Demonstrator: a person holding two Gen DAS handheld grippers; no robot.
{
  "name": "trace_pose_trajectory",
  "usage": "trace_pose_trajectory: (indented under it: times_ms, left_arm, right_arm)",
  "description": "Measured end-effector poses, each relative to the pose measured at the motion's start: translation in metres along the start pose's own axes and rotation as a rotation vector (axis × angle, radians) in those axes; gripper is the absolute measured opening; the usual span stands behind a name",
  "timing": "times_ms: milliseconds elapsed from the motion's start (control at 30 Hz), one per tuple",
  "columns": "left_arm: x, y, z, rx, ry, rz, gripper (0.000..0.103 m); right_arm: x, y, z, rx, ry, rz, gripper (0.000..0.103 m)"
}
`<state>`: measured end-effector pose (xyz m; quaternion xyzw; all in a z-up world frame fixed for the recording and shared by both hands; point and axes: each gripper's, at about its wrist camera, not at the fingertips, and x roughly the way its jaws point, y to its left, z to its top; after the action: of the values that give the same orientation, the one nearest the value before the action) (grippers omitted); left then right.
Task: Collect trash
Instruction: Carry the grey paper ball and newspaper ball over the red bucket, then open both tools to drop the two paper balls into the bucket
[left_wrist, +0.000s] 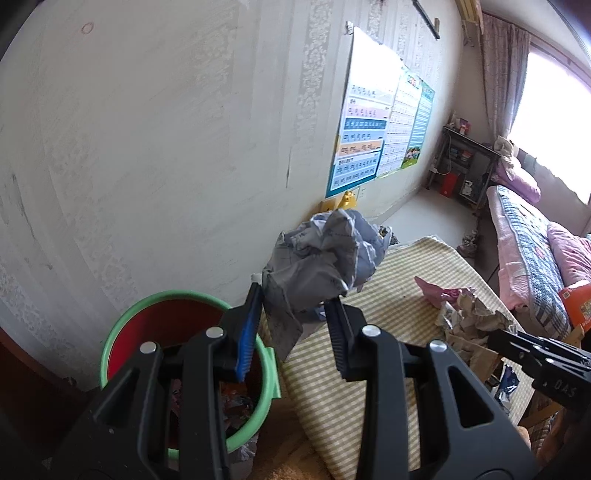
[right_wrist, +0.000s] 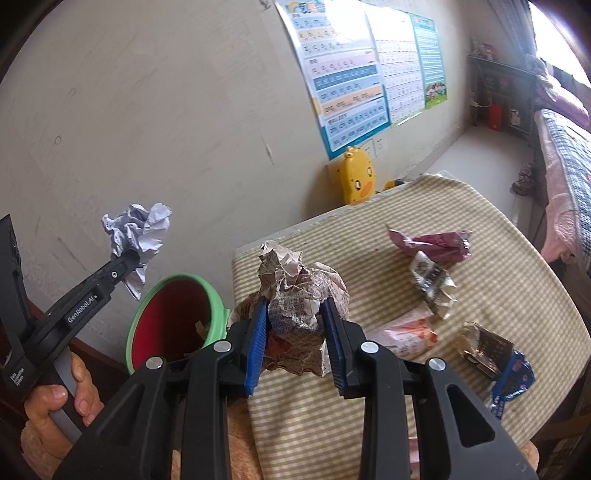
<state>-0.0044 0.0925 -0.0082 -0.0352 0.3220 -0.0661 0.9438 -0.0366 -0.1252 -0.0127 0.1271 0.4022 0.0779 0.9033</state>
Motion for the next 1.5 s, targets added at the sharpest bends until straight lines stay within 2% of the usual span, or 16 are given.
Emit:
trace_pose_trajectory:
  times_ms: [300, 600, 800, 1000, 1233, 1500]
  left_arm:
    - [0.011, 0.032, -0.006, -0.043, 0.028, 0.055, 0.033]
    - [0.023, 0.072, -0.019, -0.083, 0.079, 0.142, 0.033]
    - [0.03, 0.095, -0.028, -0.104, 0.105, 0.194, 0.033]
    - [0.046, 0.119, -0.043, -0.13, 0.166, 0.254, 0.033]
    - [0.057, 0.132, -0.054, -0.138, 0.225, 0.294, 0.033]
    - [0.063, 0.138, -0.06, -0.139, 0.254, 0.314, 0.034]
  right_arm:
    - [0.028, 0.032, 0.012, -0.055, 0.028, 0.047, 0.028]
    - [0.058, 0.068, 0.018, -0.113, 0.054, 0.105, 0.028]
    - [0.081, 0.09, 0.019, -0.131, 0.089, 0.143, 0.028]
    - [0.108, 0.106, 0.017, -0.121, 0.15, 0.192, 0.028]
    - [0.132, 0.127, 0.005, -0.136, 0.215, 0.232, 0.029]
    - [0.146, 0.145, -0.008, -0.174, 0.259, 0.255, 0.031]
